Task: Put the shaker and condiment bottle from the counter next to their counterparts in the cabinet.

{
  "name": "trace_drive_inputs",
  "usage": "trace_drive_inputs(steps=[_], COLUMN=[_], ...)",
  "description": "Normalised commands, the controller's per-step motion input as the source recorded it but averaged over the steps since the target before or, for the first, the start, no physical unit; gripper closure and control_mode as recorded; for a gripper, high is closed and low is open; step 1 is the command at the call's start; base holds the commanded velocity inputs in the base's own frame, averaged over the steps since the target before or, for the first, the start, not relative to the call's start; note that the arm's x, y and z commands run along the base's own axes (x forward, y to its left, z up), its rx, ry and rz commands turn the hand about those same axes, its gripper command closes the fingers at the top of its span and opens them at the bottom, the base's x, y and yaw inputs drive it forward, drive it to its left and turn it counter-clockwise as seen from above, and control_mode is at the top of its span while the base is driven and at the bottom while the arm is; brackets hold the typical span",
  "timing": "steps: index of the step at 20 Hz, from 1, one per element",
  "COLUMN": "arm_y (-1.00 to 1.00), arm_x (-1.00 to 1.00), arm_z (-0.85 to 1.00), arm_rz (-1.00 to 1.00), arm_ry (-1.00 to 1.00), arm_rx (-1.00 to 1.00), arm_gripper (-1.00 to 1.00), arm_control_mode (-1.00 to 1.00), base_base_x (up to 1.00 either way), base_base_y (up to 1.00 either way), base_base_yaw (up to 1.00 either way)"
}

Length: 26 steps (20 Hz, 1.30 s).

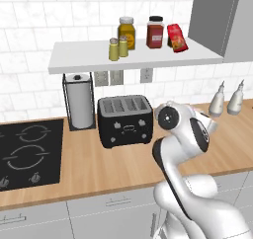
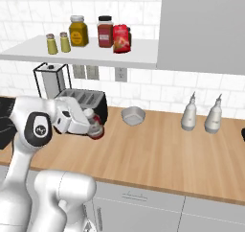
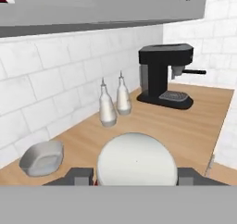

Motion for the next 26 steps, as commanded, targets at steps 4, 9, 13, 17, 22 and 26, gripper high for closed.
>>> trace_drive_inputs(steps=[4, 9, 13, 17, 22, 26], arm_y=[0.0, 0.0, 0.0, 0.01, 0.03, 0.05], arm_x=[-0.05, 0.0, 0.0, 0.0, 0.0, 0.0], arm_z=[0.79, 0.81, 0.84, 0.81, 0.74, 0.57], arm_rz=[0.14, 0.15, 0.16, 0.17, 0.19, 0.26], arm_ry=[0.0, 0.0, 0.0, 0.0, 0.0, 0.0], arm_rx=[-0.03, -0.06, -0.08, -0.08, -0.04, 0.0], arm_gripper=[1.0, 1.0, 1.0, 1.0, 1.0, 1.0], arm_control_mode=[-1.0, -1.0, -1.0, -1.0, -1.0, -1.0], base_base_x=[0.0, 0.0, 0.0, 0.0, 0.0, 0.0], base_base_y=[0.0, 0.0, 0.0, 0.0, 0.0, 0.0], base_base_yaw=[0.0, 0.0, 0.0, 0.0, 0.0, 0.0])
